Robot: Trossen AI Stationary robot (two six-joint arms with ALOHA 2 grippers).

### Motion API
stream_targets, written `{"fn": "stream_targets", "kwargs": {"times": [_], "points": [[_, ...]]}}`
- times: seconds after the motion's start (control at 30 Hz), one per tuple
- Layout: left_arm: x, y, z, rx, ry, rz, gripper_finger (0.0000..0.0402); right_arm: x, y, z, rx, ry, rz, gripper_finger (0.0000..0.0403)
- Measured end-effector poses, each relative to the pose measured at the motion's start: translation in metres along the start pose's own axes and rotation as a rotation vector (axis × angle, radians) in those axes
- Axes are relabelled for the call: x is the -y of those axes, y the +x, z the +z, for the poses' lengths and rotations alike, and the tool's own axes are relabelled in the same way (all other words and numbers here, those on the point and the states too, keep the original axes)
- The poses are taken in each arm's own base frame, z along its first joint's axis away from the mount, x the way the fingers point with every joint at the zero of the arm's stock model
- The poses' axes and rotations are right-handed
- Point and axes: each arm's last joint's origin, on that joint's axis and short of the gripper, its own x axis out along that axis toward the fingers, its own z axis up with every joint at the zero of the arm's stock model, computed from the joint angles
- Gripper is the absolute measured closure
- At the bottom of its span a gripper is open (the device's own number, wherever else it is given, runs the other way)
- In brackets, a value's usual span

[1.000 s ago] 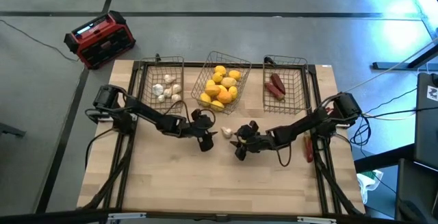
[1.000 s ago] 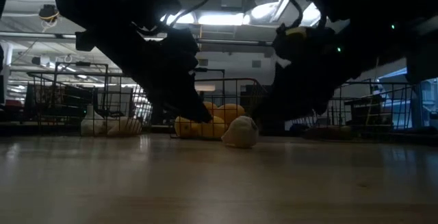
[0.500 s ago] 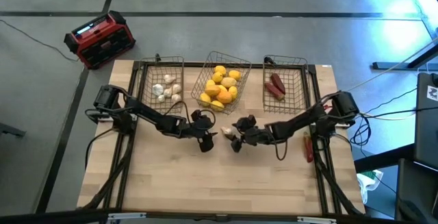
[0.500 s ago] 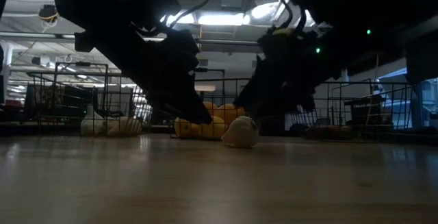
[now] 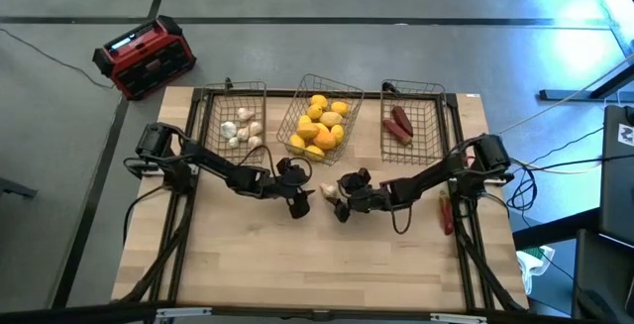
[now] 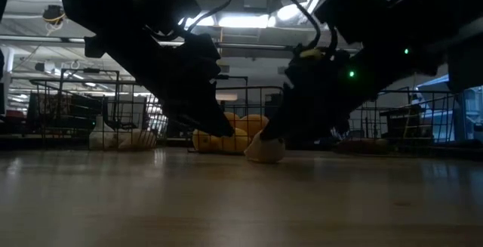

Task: Sort produce into baskets
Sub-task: Put the garlic into the left wire basket

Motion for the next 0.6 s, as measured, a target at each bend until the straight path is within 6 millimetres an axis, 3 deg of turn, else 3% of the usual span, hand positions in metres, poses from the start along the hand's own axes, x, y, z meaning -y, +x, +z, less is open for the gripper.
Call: {"fn": "stream_targets", "kwargs": {"times": [0.3,0.6], "points": [[0.001,0.000,0.000,0.000,-0.019,-0.002,0.0183,-0.003,0.014,-0.014,0.028,-0.016,0.018,0.0111],[0.006,-0.002,-0.001,0.007,-0.012,-0.019,0.0183,-0.003,0.014,-0.013,0.040,-0.055,0.009,0.0228]]}}
